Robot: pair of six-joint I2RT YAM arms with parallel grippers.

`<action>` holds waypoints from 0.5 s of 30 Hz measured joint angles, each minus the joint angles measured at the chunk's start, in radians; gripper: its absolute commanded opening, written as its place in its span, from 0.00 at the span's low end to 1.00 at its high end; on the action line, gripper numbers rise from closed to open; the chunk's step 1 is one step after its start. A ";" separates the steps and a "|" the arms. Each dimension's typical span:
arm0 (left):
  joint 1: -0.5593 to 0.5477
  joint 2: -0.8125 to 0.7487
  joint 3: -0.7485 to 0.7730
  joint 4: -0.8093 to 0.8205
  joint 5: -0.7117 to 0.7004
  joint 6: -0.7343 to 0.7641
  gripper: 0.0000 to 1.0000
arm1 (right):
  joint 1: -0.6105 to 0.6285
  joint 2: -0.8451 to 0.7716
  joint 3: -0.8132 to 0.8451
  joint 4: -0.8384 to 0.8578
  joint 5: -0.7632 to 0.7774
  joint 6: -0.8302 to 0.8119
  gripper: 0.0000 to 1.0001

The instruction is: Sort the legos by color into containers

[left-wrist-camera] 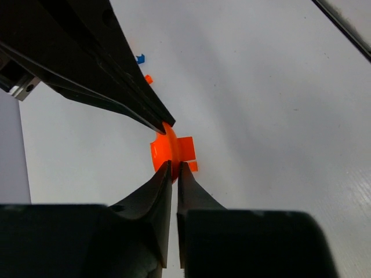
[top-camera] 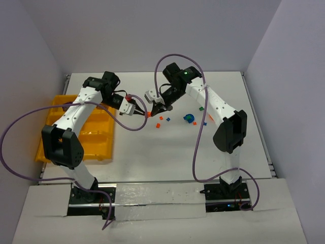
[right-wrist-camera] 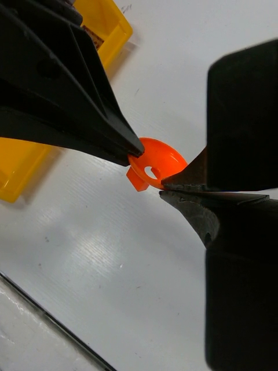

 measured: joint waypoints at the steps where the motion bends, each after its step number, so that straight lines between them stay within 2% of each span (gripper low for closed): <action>1: -0.002 0.000 0.000 -0.005 -0.006 0.005 0.02 | 0.000 0.000 0.000 0.001 0.003 0.000 0.00; 7: -0.013 0.000 0.000 -0.010 -0.031 0.038 0.00 | 0.001 0.000 0.000 0.000 0.015 0.000 0.00; 9: -0.015 0.000 0.000 -0.009 -0.038 0.043 0.00 | 0.002 0.000 0.000 0.000 0.020 0.000 0.03; 11: -0.016 0.000 -0.005 -0.003 -0.041 0.047 0.00 | 0.003 0.000 0.000 0.001 0.023 0.000 0.21; 12: -0.017 -0.001 -0.010 -0.001 -0.041 0.051 0.00 | 0.003 0.000 0.000 0.002 0.025 0.001 0.23; 13: -0.017 -0.001 -0.014 0.000 -0.044 0.058 0.00 | 0.003 0.000 0.000 0.004 0.026 0.001 0.43; 15: -0.019 -0.001 -0.023 -0.004 -0.055 0.067 0.00 | 0.004 0.000 0.000 0.021 0.023 -0.001 0.58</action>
